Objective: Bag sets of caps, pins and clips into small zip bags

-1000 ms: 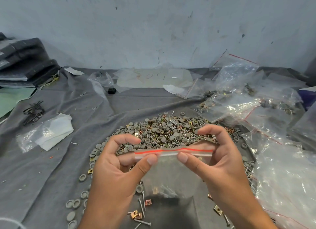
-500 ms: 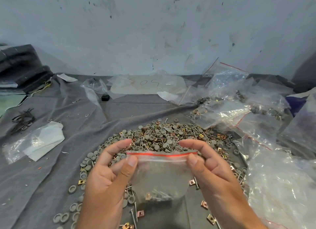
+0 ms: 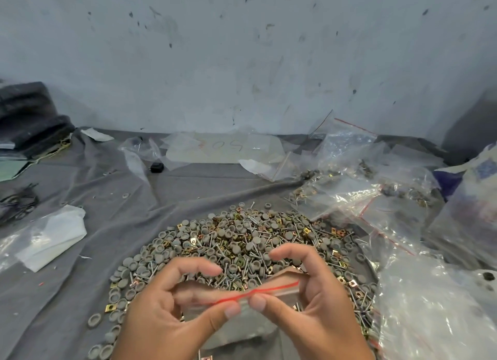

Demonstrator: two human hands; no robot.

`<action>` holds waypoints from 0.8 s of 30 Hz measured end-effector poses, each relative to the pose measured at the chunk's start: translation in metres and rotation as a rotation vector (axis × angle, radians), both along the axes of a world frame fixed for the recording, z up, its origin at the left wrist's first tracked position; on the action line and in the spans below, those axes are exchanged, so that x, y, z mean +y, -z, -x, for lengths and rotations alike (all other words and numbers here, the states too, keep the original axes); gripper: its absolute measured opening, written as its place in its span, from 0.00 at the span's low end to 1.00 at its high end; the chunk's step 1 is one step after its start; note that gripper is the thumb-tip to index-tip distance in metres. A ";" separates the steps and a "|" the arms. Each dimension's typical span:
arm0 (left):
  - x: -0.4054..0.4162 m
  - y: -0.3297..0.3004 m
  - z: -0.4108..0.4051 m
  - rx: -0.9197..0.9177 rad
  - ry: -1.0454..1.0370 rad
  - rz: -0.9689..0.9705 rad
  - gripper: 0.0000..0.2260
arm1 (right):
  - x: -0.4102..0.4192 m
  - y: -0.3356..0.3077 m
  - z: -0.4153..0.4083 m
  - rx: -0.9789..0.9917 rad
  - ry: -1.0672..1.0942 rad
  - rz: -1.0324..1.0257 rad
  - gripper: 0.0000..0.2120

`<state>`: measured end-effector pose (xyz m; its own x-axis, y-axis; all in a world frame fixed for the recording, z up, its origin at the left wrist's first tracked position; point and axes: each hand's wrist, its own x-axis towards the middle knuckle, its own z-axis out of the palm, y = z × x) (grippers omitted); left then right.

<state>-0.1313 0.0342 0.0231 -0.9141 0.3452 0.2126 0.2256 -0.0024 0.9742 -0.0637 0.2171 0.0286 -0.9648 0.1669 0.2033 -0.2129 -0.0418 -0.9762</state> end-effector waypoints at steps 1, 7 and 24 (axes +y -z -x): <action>-0.003 -0.002 0.002 -0.028 0.043 -0.007 0.25 | 0.002 -0.001 0.000 -0.024 -0.038 0.027 0.22; -0.023 -0.008 0.009 -0.159 0.278 -0.085 0.31 | 0.020 -0.005 -0.004 -0.126 -0.209 0.152 0.15; -0.041 0.010 0.037 -0.125 -0.199 -0.288 0.21 | 0.029 -0.022 0.008 -0.071 0.072 -0.201 0.10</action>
<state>-0.1683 -0.0069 0.0135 -0.9824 0.1002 0.1573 0.1283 -0.2490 0.9600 -0.0716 0.2463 0.0504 -0.9650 0.1987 0.1712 -0.1386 0.1679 -0.9760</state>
